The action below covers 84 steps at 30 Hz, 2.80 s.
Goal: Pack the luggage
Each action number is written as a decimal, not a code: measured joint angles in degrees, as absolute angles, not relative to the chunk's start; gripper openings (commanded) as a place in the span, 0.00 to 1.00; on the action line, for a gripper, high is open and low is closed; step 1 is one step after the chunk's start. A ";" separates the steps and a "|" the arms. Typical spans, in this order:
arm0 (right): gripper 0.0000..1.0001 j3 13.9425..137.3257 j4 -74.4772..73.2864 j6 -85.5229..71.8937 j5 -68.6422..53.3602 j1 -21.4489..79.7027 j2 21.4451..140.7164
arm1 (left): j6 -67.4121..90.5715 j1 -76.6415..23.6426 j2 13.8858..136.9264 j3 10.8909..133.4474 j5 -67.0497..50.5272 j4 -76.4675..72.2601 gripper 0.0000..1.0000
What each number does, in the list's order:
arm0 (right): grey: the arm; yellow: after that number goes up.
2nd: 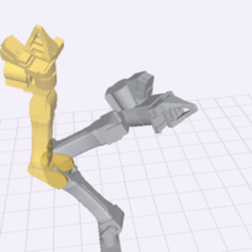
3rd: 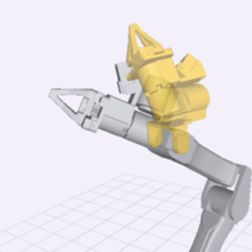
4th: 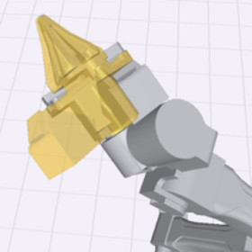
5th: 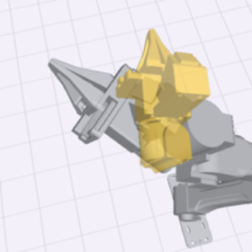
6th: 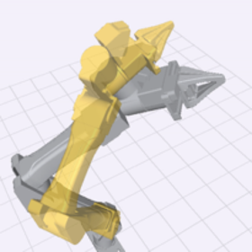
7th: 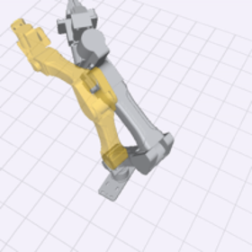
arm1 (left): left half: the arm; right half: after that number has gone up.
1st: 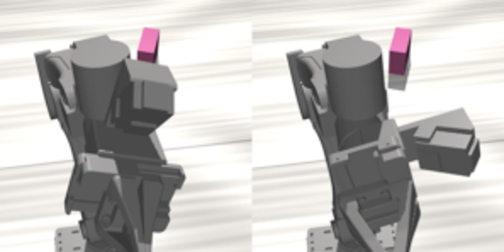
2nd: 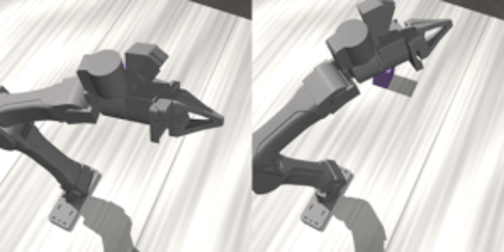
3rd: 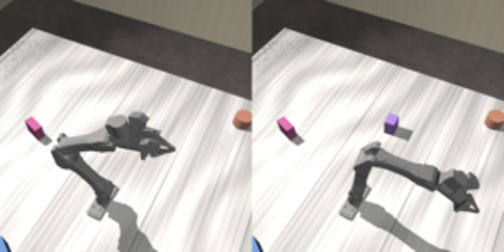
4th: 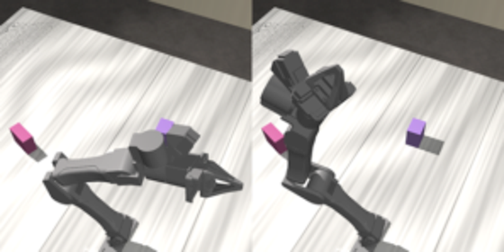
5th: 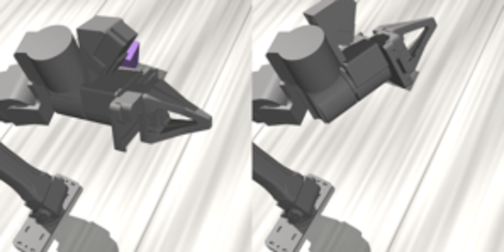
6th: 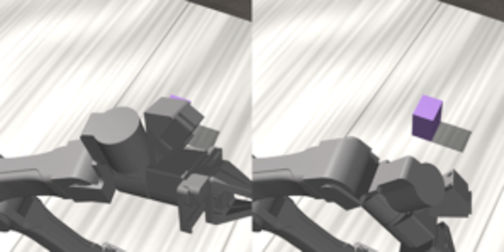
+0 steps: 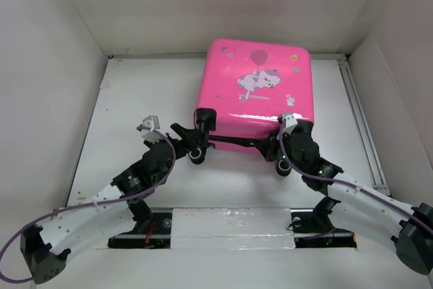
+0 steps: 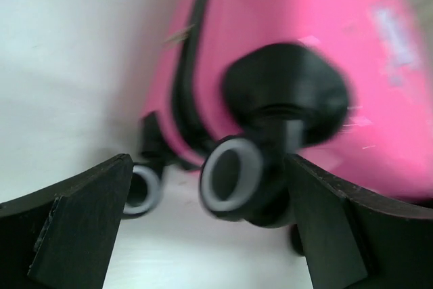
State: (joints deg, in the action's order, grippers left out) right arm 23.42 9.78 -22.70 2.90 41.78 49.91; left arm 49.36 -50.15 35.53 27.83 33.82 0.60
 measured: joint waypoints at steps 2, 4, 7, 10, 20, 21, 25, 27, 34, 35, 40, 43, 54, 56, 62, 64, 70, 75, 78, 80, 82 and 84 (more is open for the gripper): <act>0.00 23.40 8.78 -22.65 0.73 38.92 49.32 | 49.69 -50.15 37.60 27.90 34.83 3.05 0.89; 0.00 23.35 8.32 -22.39 -0.21 37.36 49.15 | 48.80 -50.15 38.89 27.64 34.28 3.05 0.88; 0.00 22.68 8.54 -22.22 -1.04 35.88 48.95 | 46.54 -50.15 38.61 25.34 31.64 0.19 0.88; 0.00 22.50 8.51 -22.20 -2.24 34.79 48.47 | 44.53 -50.09 39.00 24.77 29.85 -2.55 0.89; 0.00 21.39 8.56 -21.89 -2.61 33.43 46.87 | 39.55 -49.78 38.68 23.92 22.55 -8.43 0.93; 0.00 21.30 8.62 -21.91 -2.63 33.43 46.87 | 39.59 -49.80 38.02 23.64 21.78 -9.10 0.93; 0.00 21.06 9.06 -22.02 -3.05 33.43 46.98 | 40.40 -49.80 36.53 22.55 18.50 -15.20 0.93; 0.00 20.80 9.50 -22.04 -3.07 33.43 46.94 | 40.91 -49.80 35.31 21.30 17.37 -17.63 0.93; 0.00 20.71 9.56 -22.17 -3.11 33.47 46.81 | 41.08 -49.80 37.50 21.43 16.27 -18.24 0.89; 0.00 20.71 9.58 -22.26 -3.11 33.54 46.81 | 40.95 -49.80 38.81 21.80 16.08 -18.15 0.88; 0.00 20.62 9.87 -22.26 -2.44 34.87 46.87 | 40.01 -49.78 42.89 22.96 15.22 -18.46 0.64; 0.00 20.34 10.22 -22.31 -1.61 35.92 46.87 | 39.38 -49.69 44.64 23.66 15.88 -18.24 0.44; 0.00 18.90 13.52 -23.62 4.29 41.17 49.15 | 37.28 -49.17 48.03 25.26 15.38 -20.47 0.00; 0.00 18.92 16.71 -24.27 4.58 43.62 51.59 | 37.23 -49.06 49.76 25.43 12.88 -22.26 0.00; 0.00 24.05 22.87 -24.99 6.63 51.83 62.06 | 37.56 -50.83 54.81 26.87 6.48 -27.24 0.00; 0.00 27.16 23.55 -24.58 6.92 54.33 66.02 | 37.60 -51.40 55.90 27.73 4.49 -28.05 0.00; 0.00 30.39 30.63 -24.93 7.01 56.25 75.44 | 37.80 -50.85 55.68 28.12 1.98 -27.40 0.00; 0.00 29.76 44.03 -26.50 8.16 57.41 82.72 | 38.41 -49.12 54.11 27.94 4.38 -28.03 0.00; 0.00 29.21 52.27 -26.35 10.11 58.30 86.78 | 38.61 -48.62 53.69 27.64 5.65 -28.01 0.00; 0.00 29.10 56.38 -26.39 11.70 58.89 88.97 | 38.63 -48.42 53.54 27.64 6.44 -28.01 0.00; 0.00 29.10 59.75 -26.44 13.37 59.46 90.98 | 38.79 -48.12 53.54 27.64 6.83 -28.03 0.00; 0.00 29.10 63.02 -26.41 14.68 59.86 92.86 | 38.87 -47.88 53.56 27.62 7.22 -28.05 0.00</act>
State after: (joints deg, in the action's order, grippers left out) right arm 29.10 63.02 -26.41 14.68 59.86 92.86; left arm 38.87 -47.88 53.56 27.62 7.22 -28.05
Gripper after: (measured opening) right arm 0.009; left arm 0.428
